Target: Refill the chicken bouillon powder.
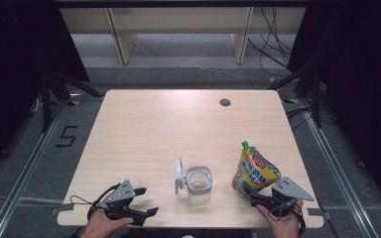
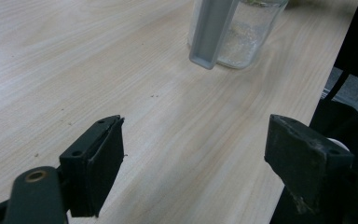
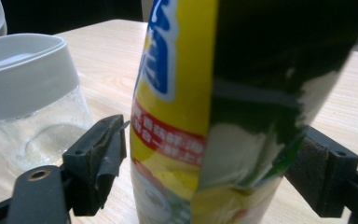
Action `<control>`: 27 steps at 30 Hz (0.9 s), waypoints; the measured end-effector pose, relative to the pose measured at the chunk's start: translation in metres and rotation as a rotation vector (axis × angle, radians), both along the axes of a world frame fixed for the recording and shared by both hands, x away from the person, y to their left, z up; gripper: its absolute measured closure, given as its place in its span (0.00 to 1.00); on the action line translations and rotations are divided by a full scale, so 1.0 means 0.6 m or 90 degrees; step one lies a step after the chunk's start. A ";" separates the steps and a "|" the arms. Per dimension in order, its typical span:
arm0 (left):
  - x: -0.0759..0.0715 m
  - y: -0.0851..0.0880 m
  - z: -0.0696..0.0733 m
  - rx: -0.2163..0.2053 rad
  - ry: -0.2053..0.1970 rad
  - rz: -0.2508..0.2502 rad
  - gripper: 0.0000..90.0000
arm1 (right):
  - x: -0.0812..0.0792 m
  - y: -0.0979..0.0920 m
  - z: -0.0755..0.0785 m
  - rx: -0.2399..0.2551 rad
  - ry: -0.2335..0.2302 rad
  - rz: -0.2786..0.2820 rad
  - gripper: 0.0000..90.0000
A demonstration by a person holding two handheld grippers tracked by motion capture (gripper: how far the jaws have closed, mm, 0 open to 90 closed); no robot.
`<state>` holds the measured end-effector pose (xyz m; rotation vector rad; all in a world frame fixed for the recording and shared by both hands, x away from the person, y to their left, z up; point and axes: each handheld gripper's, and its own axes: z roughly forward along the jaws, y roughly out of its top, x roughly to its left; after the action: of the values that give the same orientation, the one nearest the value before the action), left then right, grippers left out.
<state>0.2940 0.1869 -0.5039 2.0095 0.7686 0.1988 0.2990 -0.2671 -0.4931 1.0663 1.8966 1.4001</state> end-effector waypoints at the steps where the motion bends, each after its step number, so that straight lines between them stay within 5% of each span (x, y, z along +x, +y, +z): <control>1: -0.001 0.000 0.001 0.006 0.002 0.001 0.21 | 0.000 0.001 -0.001 0.002 -0.002 -0.005 0.23; 6: -0.001 -0.001 0.001 0.011 -0.002 -0.001 0.21 | 0.000 0.005 0.000 0.011 0.004 -0.019 0.26; 10: -0.001 -0.001 0.001 0.013 0.000 -0.006 0.21 | 0.009 0.003 -0.002 -0.011 -0.019 -0.008 0.28; 17: -0.001 -0.002 0.000 0.011 -0.004 -0.007 0.21 | 0.018 0.003 -0.009 0.008 -0.024 -0.024 0.29; 18: -0.001 -0.002 0.000 0.012 -0.006 -0.008 0.21 | 0.018 0.006 -0.011 0.030 -0.013 -0.021 0.29; 19: 0.000 -0.002 0.000 0.014 -0.010 -0.012 0.21 | 0.019 0.003 -0.011 0.003 -0.020 -0.036 0.29; 21: 0.000 -0.001 0.001 0.022 0.002 -0.008 0.21 | 0.023 0.004 -0.014 0.016 -0.032 -0.028 0.29; 23: -0.001 -0.003 0.001 0.017 0.005 -0.006 0.21 | 0.023 0.005 -0.014 0.013 -0.022 -0.035 0.29; 24: -0.001 -0.003 0.001 0.018 0.005 -0.006 0.21 | 0.023 0.008 -0.016 0.036 -0.010 -0.023 0.29; 25: -0.001 -0.003 0.001 0.017 0.001 -0.005 0.21 | 0.027 0.006 -0.017 0.023 -0.036 -0.029 0.29; 27: 0.000 -0.002 0.001 0.030 -0.005 -0.010 0.21 | 0.028 0.004 -0.017 0.017 -0.035 -0.032 0.29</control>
<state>0.2941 0.1858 -0.5030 2.0571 0.7504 0.2171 0.3160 -0.2645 -0.5034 1.0696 1.8055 1.4162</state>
